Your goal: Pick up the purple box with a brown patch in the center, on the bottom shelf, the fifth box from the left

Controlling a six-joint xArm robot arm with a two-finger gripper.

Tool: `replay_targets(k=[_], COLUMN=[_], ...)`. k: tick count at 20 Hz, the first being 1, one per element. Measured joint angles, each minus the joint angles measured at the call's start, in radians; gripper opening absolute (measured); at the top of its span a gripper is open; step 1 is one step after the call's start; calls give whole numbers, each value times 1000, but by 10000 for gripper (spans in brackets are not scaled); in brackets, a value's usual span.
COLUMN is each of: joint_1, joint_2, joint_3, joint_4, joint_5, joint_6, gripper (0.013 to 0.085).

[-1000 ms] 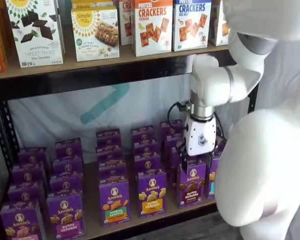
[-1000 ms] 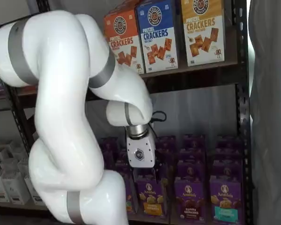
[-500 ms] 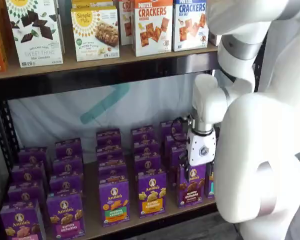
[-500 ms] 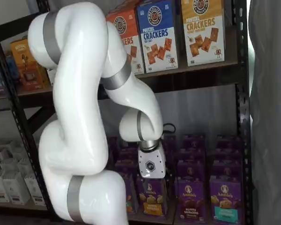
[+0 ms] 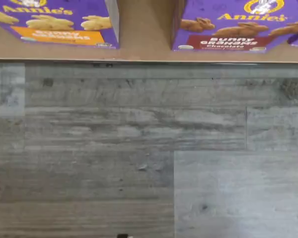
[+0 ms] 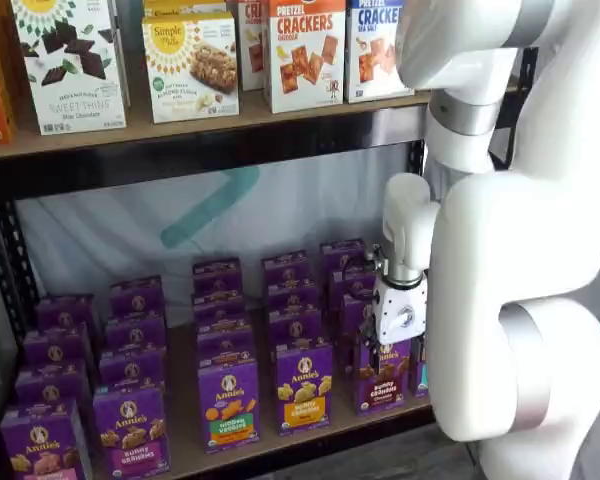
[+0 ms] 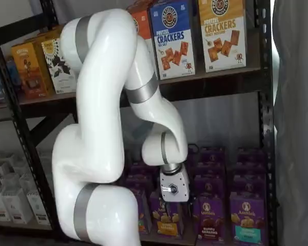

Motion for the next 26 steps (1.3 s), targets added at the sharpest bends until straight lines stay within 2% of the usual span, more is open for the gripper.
replay_targets(k=[3, 6, 11, 14, 16, 20, 24, 26], joint_1=[-4, -1, 1, -3, -4, -14, -36, -44], joint_2=[63, 119, 194, 240, 270, 324, 379, 406], joint_3=[-45, -99, -177, -224, -263, -347, -449, -495], joint_4=[-15, 11, 79, 92, 132, 138, 99, 93], joint_5=[-23, -20, -33, -42, -37, -4, 39, 53], joint_6=[11, -12, -76, -92, -133, -147, -131, -135], gripper=[850, 850, 850, 850, 850, 850, 850, 850])
